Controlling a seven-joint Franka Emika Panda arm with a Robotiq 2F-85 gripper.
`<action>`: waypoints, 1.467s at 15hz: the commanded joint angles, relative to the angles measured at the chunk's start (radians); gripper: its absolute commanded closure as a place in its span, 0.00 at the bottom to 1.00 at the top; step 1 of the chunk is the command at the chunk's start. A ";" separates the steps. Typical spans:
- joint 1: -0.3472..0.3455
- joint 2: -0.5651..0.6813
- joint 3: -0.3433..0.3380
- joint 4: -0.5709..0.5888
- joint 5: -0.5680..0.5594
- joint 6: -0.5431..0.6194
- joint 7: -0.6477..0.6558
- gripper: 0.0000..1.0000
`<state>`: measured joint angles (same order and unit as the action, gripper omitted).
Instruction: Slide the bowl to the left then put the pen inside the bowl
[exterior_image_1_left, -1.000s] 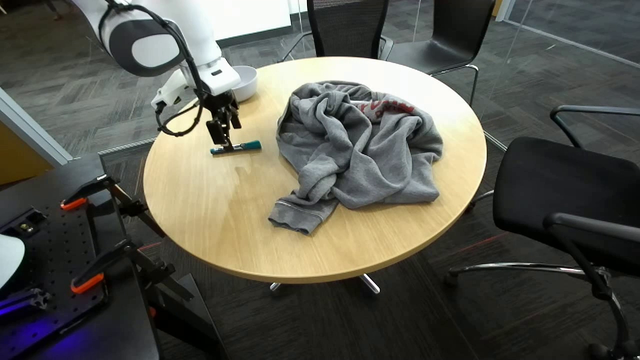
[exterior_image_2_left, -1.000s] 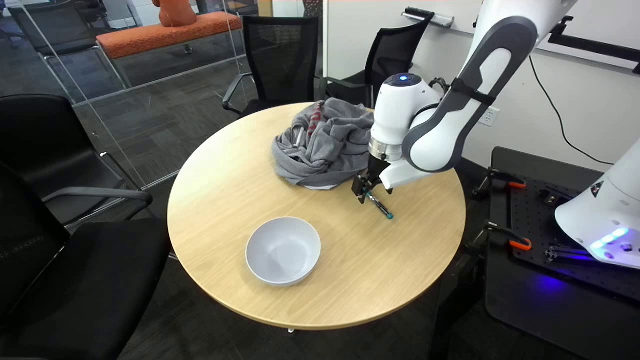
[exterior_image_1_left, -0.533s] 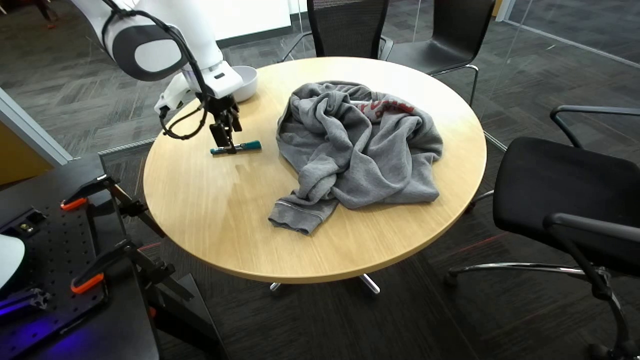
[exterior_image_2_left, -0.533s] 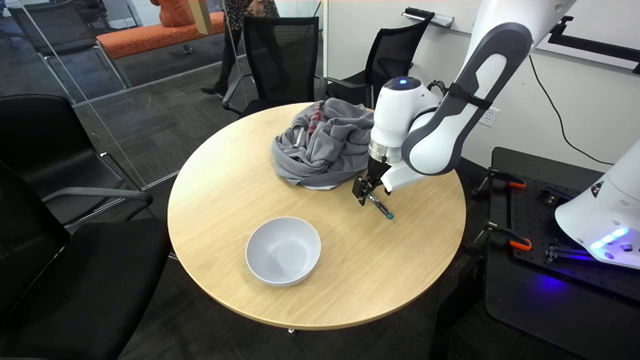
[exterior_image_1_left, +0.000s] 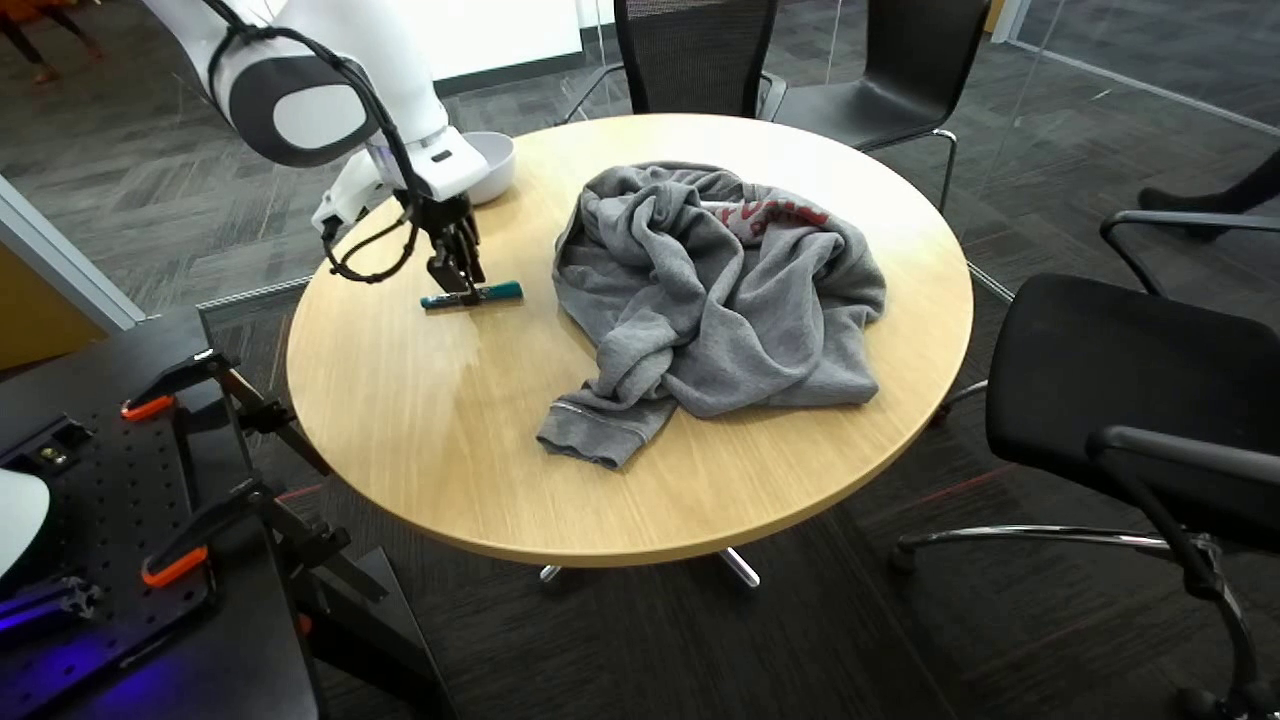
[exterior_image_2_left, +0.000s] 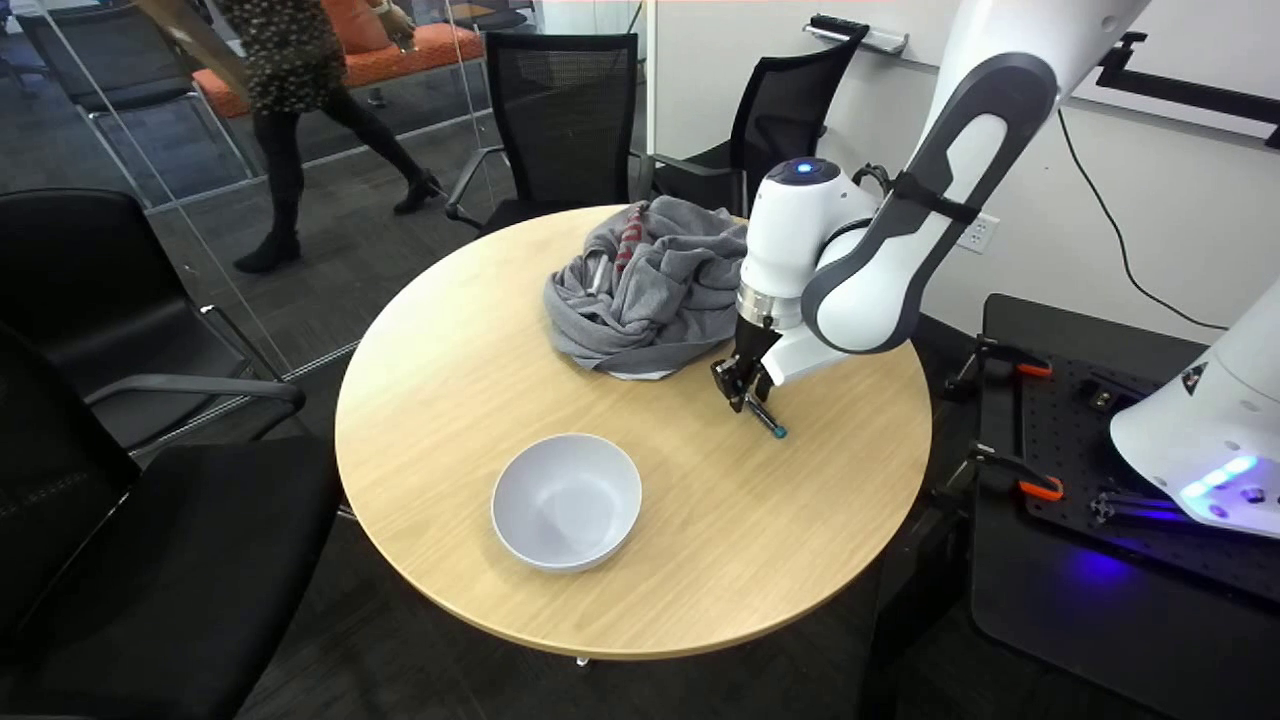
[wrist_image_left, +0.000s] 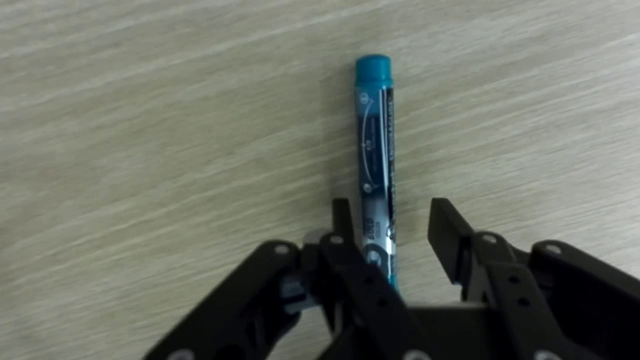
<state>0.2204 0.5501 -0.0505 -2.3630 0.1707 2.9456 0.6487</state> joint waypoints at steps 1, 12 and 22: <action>0.007 0.010 -0.012 0.008 0.009 0.028 -0.036 0.86; 0.159 -0.032 -0.120 0.067 -0.102 -0.022 -0.048 0.95; 0.307 -0.061 -0.173 0.263 -0.348 -0.088 -0.118 0.95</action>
<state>0.5380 0.5045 -0.2495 -2.1543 -0.1426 2.9162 0.5960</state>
